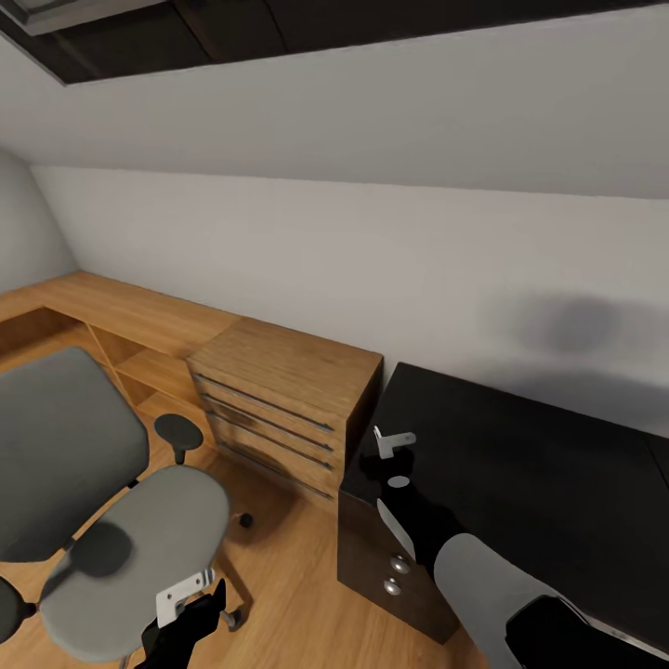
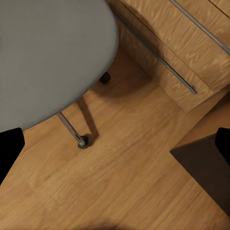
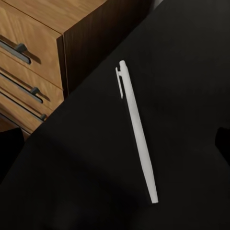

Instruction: In the bedroom, organize the workspace by keeping the computer under the desk, ensuring the monitor is on the desk, placing the keyboard on the desk next to the monitor, placing the mouse on the desk next to the keyboard, moving the folder from the swivel chair onto the desk next to the mouse, stacking the notebook on top of the folder with the pen on top of the notebook, and positioning the swivel chair next to the desk.

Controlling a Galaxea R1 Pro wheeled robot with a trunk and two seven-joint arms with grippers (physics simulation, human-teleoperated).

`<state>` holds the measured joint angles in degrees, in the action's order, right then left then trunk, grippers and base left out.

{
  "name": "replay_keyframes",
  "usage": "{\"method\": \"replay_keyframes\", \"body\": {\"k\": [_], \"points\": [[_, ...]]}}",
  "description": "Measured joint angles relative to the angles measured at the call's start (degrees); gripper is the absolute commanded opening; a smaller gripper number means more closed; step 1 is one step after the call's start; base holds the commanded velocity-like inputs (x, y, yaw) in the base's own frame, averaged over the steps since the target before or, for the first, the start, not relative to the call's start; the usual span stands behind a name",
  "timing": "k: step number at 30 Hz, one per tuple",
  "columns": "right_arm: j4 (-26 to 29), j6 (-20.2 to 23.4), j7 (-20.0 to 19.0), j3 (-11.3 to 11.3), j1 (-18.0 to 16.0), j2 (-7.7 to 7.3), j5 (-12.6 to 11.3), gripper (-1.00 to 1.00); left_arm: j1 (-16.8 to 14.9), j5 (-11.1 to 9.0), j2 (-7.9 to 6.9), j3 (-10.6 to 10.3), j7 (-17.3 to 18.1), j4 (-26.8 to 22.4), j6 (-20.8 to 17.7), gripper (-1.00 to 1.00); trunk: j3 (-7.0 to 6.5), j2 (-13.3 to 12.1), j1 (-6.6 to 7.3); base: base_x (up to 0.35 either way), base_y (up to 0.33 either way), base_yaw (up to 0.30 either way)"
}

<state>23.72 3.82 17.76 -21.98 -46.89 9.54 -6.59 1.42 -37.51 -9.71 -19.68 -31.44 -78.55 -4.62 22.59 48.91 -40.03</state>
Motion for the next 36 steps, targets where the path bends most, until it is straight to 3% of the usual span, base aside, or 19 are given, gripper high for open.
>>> {"method": "replay_keyframes", "body": {"k": [9,13,18,21,24,36], "points": [[0.0,0.0,-0.01,0.04,0.0,-0.04,0.01,1.0,0.0,0.0,0.0,0.0,-0.01,0.02,0.0,1.0,1.62,3.61,-1.98,0.0,0.0,0.0],[-0.04,0.2,-0.18,0.36,0.0,-1.28,-0.19,1.0,0.0,0.0,-0.04,0.01,-0.01,0.02,0.0,1.0,2.34,5.22,-2.86,0.0,0.0,0.0],[-0.16,0.27,-2.63,2.41,-0.01,-2.45,-0.27,1.0,0.0,0.0,-0.06,0.01,-0.01,0.02,0.0,1.0,2.34,5.24,-2.86,0.0,0.0,0.0],[-0.38,0.47,-8.09,4.63,-0.01,-3.61,-0.17,1.0,0.0,0.0,-0.06,0.0,-0.01,0.02,0.0,1.0,2.34,5.24,-2.86,0.0,0.0,0.0],[-0.51,0.67,-10.8,5.72,-0.01,-4.11,-0.09,1.0,0.0,0.0,-0.08,0.0,-0.01,0.02,0.0,1.0,2.34,5.24,-2.86,0.0,0.0,0.0],[-0.56,1.77,-11.29,5.95,-0.01,-4.06,-0.02,1.0,0.0,0.08,-0.08,0.0,-0.01,0.02,0.0,1.0,2.34,5.24,-2.86,0.0,0.0,0.0]]}}
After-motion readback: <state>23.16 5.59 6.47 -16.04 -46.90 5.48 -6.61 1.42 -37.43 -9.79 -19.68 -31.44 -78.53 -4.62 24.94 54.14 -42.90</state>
